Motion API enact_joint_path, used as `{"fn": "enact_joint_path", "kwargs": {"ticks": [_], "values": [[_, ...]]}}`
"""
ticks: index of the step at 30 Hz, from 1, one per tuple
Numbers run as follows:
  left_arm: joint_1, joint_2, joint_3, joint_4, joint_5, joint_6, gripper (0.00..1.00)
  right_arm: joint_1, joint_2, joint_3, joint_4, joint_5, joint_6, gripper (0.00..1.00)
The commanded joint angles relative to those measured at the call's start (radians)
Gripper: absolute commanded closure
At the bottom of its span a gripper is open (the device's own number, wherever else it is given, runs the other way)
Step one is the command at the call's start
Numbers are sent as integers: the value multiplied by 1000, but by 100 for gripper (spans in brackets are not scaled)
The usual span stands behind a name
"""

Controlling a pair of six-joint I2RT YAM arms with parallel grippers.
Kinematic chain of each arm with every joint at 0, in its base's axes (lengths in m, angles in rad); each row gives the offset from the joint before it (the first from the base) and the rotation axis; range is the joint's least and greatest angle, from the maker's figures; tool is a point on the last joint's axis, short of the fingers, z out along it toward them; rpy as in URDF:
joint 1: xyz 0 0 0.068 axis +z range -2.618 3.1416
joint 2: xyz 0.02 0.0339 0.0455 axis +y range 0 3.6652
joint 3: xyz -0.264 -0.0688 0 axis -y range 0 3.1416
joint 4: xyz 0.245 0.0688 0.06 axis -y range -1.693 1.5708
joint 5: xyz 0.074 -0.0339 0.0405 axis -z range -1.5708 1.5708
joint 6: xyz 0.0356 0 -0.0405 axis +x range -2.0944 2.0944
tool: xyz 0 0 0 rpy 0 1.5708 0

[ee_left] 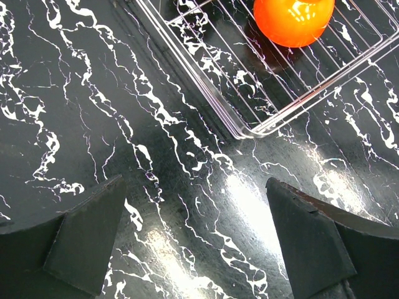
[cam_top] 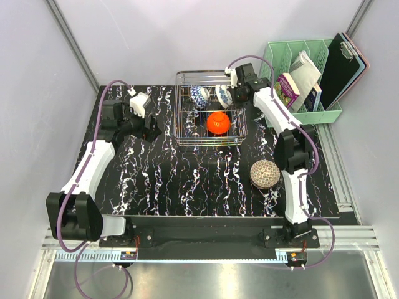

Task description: Load the bowls into the dish rack

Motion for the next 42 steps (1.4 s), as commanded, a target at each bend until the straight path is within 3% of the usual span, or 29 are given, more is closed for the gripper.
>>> {"fn": "enact_joint_path", "kwargs": {"ticks": [1,7,18,29,33,42], "values": [[6,-31,24,20,18,-7,1,17,26,77,-27,-128,52,93],[6,-38,18,15,7,-4,1,17,120,174,-59,-129,54,96],[6,-38,3,14,10,-4,1,36,168,180,-79,-187,45,99],[8,-48,-11,18,10,-5,1,195,210,204,-101,-204,-3,99],[8,-55,-25,21,15,-5,1,217,266,292,-115,-188,-12,100],[13,-77,-49,23,17,-5,1,237,261,316,-102,-169,-40,100]]}}
